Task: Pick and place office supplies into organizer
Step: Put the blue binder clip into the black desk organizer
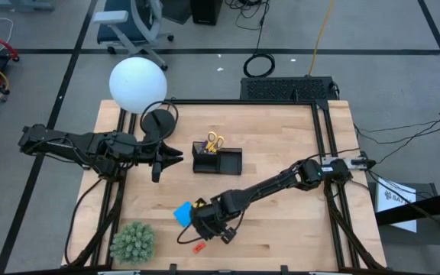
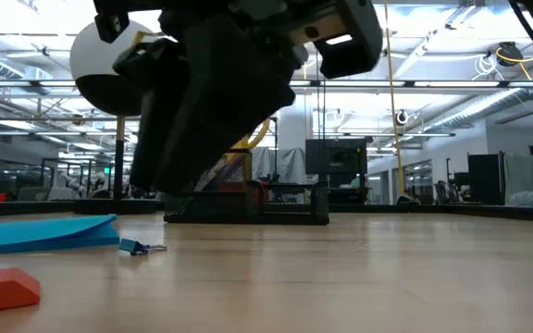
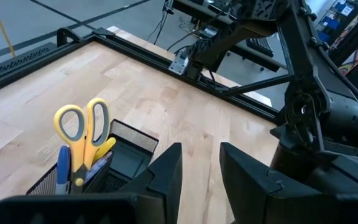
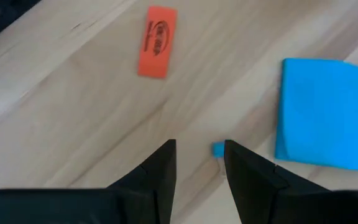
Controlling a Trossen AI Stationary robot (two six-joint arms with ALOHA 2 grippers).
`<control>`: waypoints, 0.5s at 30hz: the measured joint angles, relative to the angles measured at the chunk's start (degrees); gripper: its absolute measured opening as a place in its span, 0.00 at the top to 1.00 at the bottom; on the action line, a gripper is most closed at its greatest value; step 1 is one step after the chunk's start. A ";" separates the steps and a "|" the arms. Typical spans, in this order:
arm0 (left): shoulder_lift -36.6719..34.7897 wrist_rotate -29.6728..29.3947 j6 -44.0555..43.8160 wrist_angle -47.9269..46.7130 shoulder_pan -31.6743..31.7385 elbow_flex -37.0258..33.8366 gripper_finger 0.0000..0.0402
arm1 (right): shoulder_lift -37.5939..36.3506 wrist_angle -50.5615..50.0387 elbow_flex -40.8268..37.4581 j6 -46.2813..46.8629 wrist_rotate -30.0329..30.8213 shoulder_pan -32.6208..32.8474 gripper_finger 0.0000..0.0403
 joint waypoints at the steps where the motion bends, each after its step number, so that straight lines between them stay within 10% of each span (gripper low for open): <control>1: 0.00 0.00 0.00 0.00 0.01 0.00 0.71 | -0.02 0.52 0.00 -0.01 0.00 -0.04 0.69; 15: 0.00 0.00 0.00 -0.02 0.00 0.00 0.71 | 1.92 3.95 0.02 -2.63 -1.46 -1.16 0.69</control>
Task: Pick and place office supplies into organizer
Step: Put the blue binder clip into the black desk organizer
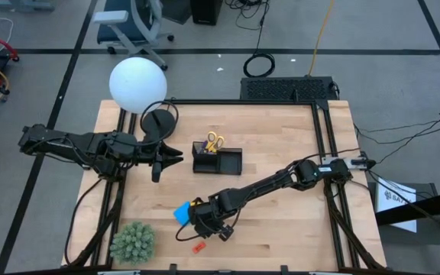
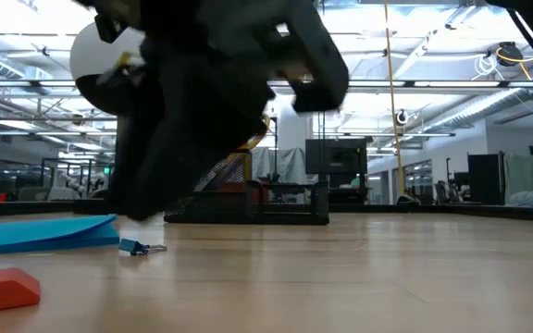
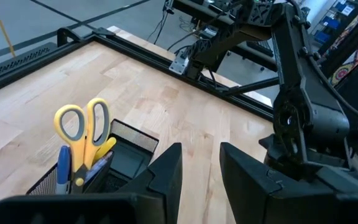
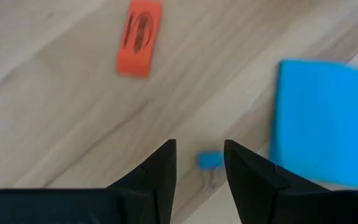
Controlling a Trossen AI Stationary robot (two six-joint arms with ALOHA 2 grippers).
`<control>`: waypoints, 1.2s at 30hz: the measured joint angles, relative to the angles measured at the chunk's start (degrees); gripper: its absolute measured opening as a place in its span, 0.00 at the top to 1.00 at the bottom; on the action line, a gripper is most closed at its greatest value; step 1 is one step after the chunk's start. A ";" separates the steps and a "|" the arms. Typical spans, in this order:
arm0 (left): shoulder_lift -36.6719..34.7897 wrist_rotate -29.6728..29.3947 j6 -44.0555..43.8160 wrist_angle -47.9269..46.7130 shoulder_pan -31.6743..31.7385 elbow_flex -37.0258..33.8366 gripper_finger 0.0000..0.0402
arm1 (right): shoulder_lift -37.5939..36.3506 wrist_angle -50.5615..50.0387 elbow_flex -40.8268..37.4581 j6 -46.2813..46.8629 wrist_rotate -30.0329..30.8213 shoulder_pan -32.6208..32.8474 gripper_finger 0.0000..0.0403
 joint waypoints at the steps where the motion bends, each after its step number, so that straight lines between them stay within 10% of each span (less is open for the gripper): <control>1: 0.00 0.00 0.00 0.00 0.02 0.00 0.71 | 0.21 -0.74 -0.06 -0.04 0.00 0.00 0.69; 36: -0.02 0.00 0.00 0.02 0.00 0.00 0.71 | 2.71 2.57 -0.01 -3.66 -1.73 -1.29 0.69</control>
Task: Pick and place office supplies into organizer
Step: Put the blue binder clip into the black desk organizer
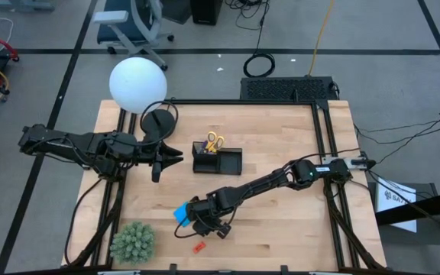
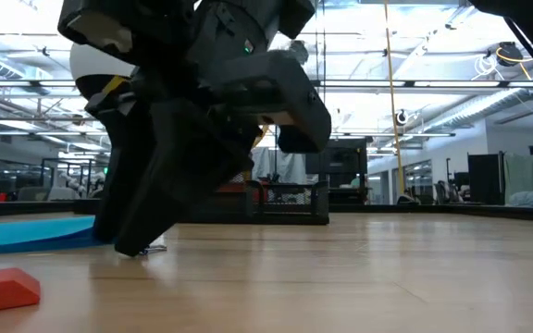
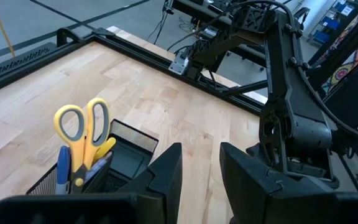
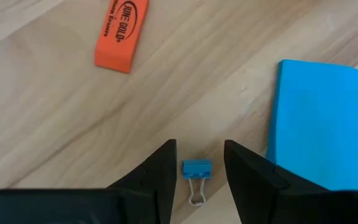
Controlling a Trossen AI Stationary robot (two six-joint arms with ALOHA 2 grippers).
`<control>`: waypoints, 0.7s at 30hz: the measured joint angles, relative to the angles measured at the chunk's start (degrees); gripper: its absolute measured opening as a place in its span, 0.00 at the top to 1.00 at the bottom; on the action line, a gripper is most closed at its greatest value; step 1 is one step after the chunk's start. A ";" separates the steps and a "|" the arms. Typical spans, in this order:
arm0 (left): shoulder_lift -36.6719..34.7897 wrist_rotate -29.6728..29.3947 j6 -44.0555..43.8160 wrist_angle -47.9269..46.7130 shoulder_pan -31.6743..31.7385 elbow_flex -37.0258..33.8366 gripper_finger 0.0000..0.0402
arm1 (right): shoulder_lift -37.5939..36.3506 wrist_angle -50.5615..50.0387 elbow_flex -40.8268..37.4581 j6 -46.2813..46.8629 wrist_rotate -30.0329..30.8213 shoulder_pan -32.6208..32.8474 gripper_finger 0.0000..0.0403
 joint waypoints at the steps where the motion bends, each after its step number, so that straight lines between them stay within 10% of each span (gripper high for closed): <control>1: 0.00 0.00 0.00 0.00 0.00 0.00 0.71 | 0.05 -0.08 0.01 0.06 -0.32 0.00 0.69; 21: 0.00 0.00 0.00 0.00 0.01 0.00 0.71 | 0.63 -4.71 0.10 2.63 -4.35 -1.60 0.69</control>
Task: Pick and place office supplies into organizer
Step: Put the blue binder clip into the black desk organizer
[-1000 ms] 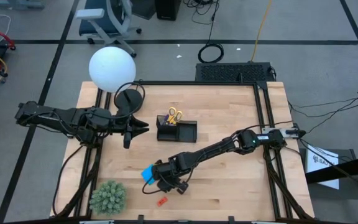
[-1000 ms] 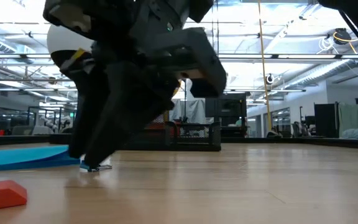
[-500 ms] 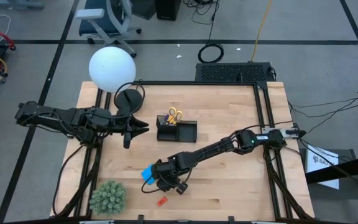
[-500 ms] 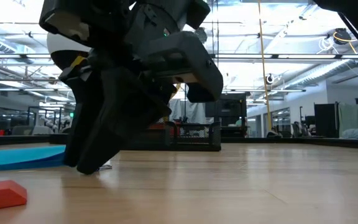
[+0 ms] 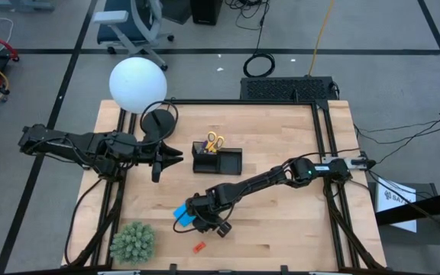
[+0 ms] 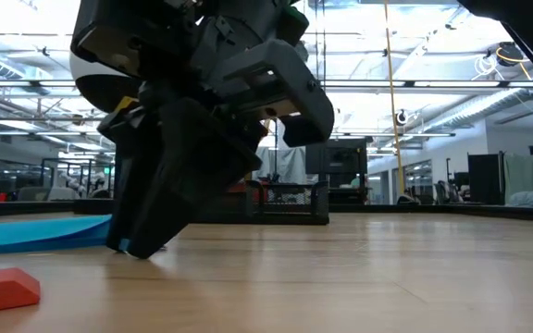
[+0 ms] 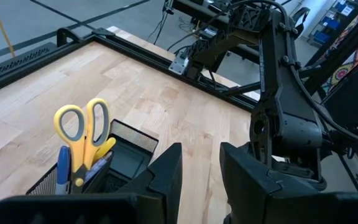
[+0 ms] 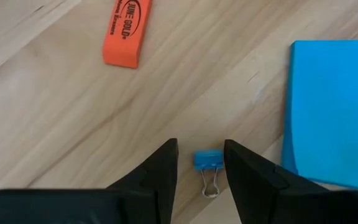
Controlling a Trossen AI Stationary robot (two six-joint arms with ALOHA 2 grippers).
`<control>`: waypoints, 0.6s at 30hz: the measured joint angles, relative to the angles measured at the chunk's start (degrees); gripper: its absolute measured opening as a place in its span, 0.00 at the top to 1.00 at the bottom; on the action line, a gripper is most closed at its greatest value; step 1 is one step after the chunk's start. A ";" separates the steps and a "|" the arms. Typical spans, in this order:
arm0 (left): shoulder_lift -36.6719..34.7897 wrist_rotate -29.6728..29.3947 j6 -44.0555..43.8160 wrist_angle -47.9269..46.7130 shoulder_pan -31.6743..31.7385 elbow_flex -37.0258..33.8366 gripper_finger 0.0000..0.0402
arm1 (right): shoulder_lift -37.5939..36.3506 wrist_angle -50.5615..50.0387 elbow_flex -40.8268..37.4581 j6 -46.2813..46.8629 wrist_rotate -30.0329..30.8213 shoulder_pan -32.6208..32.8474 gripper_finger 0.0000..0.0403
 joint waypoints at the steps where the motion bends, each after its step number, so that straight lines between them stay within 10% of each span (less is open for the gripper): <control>1: 0.01 0.00 0.00 0.00 -0.01 0.00 0.71 | 0.00 -0.27 0.00 0.00 0.04 -0.06 0.69; 18: 0.01 0.00 0.00 0.00 -0.01 0.00 0.71 | 0.04 -0.03 -0.09 0.42 0.20 -0.39 0.78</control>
